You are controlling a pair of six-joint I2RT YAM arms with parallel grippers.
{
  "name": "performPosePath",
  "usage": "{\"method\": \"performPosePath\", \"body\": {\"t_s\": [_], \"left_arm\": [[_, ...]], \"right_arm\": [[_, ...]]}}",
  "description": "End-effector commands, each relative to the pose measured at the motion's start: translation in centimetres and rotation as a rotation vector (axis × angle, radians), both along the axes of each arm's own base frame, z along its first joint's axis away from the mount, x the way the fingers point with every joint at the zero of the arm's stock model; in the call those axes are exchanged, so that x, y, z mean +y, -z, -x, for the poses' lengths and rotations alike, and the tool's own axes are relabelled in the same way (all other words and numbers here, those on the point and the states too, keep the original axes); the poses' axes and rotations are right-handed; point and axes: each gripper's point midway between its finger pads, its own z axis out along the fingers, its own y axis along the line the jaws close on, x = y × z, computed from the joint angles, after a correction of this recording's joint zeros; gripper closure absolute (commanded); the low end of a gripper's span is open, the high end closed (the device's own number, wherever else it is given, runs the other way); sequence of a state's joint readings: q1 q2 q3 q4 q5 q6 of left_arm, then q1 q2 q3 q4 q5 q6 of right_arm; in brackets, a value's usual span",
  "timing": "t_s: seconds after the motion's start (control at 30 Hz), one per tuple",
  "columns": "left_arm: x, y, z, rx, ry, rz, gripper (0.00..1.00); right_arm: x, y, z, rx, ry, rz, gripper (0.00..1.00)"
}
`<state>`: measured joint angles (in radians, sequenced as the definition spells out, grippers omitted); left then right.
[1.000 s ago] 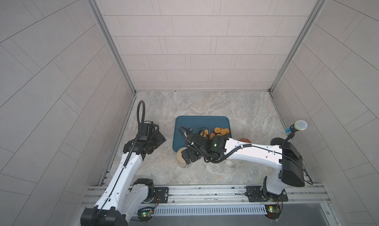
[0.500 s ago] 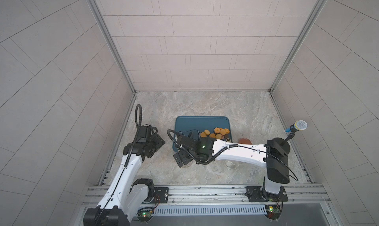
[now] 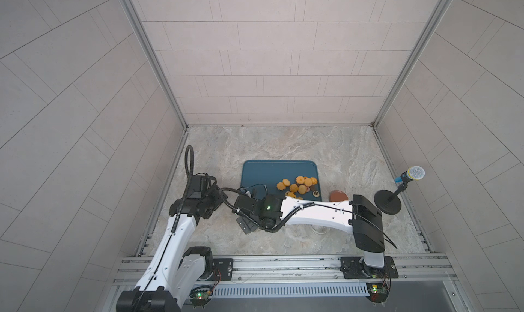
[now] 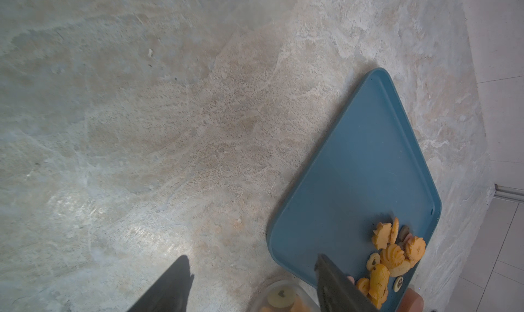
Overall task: Pour the cookies out of the jar
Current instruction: Pick up the jar from the center of the board.
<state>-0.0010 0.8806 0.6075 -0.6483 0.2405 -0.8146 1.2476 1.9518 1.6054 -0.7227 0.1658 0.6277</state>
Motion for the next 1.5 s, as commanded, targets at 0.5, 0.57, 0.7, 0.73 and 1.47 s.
{"method": "performPosePath", "body": {"t_s": [0.5, 0.57, 0.7, 0.73, 1.47], "left_arm": [[0.4, 1.0, 0.9, 0.017, -0.017, -0.006, 0.25], [0.4, 1.0, 0.9, 0.012, -0.017, -0.005, 0.25], [0.5, 0.6, 0.8, -0.005, -0.019, -0.008, 0.25], [0.5, 0.5, 0.7, -0.013, -0.021, -0.006, 0.24], [-11.7, -9.6, -3.5, -0.515, 0.477, 0.141, 0.19]], "right_arm": [[-0.4, 1.6, 0.2, 0.007, 0.02, 0.025, 0.52], [-0.6, 0.6, 0.1, -0.001, 0.028, 0.008, 0.82], [-1.4, -3.2, 0.0, -0.036, 0.047, -0.043, 1.0], [-1.6, -4.4, 0.0, -0.044, 0.05, -0.058, 1.0], [-19.1, -16.0, -4.3, -0.013, 0.431, -0.311, 1.0]]}}
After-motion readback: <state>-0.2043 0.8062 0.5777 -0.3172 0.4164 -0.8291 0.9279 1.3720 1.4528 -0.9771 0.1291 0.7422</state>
